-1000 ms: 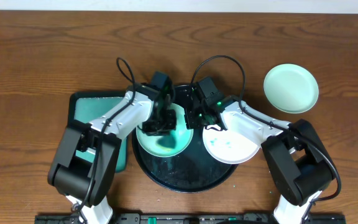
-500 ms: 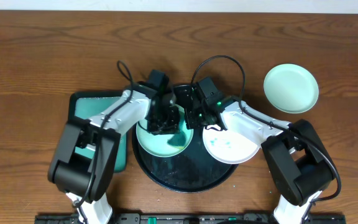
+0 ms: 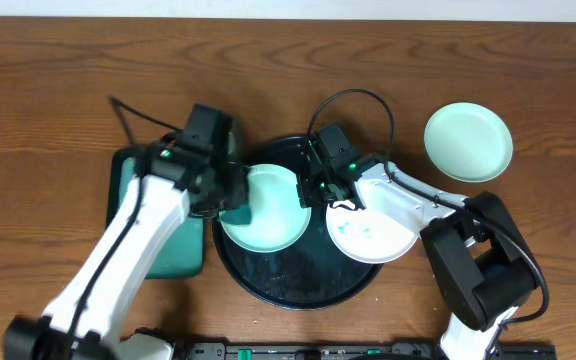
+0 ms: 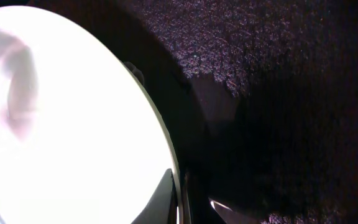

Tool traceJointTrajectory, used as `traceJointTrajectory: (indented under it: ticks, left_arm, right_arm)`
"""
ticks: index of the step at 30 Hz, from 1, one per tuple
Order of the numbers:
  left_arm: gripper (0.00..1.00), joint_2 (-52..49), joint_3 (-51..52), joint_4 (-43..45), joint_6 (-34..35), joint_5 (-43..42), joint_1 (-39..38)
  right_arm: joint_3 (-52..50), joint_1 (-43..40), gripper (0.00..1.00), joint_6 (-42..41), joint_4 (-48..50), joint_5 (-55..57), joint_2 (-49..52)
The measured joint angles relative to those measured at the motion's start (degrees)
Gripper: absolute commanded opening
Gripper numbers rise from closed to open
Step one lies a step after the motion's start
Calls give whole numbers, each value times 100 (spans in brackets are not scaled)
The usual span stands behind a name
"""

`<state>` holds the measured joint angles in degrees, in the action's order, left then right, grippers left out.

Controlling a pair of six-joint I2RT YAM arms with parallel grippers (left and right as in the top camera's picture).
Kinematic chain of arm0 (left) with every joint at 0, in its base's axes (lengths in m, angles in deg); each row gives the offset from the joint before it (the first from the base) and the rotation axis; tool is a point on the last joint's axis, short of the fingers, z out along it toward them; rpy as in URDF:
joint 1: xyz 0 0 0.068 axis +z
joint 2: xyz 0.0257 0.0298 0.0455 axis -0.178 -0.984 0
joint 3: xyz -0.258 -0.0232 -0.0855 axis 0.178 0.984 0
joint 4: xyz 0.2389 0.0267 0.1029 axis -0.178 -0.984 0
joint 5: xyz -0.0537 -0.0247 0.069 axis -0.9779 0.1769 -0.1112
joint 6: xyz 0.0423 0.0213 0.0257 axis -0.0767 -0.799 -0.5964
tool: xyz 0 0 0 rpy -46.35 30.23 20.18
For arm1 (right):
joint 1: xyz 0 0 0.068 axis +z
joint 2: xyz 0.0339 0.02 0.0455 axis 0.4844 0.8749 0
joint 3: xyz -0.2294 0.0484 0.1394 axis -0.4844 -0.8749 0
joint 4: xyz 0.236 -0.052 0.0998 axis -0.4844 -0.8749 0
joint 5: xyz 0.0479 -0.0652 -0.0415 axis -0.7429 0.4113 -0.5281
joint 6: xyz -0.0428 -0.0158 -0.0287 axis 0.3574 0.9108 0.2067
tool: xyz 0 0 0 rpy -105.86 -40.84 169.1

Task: Clean dirty plates on tray and stack at the side
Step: 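Scrub the pale green plate with the sponge in the left gripper, then return the sponge to the teal tray with the left gripper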

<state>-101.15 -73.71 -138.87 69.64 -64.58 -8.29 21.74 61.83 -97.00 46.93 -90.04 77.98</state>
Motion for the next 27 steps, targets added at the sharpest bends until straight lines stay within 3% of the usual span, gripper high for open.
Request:
traceJointTrajectory:
  ticks: [9, 16, 24, 25, 27]
  left_arm:
    - [7, 122, 0, -101, 98, 1193, 861]
    - [7, -531, 0, -96, 92, 1268, 1851]
    - [7, -1681, 0, 72, 72, 1099, 1996]
    - [10, -1797, 0, 111, 70, 1084, 1996]
    - [36, -1987, 0, 186, 20, 1058, 1996]
  right_arm:
    - [0, 0, 2, 0, 0, -2, 0]
    - [0, 0, 2, 0, 4, 0, 0]
    - [0, 0, 2, 0, 2, -2, 0]
    - [0, 0, 1, 0, 2, -2, 0]
    - [0, 0, 2, 0, 2, -4, 0]
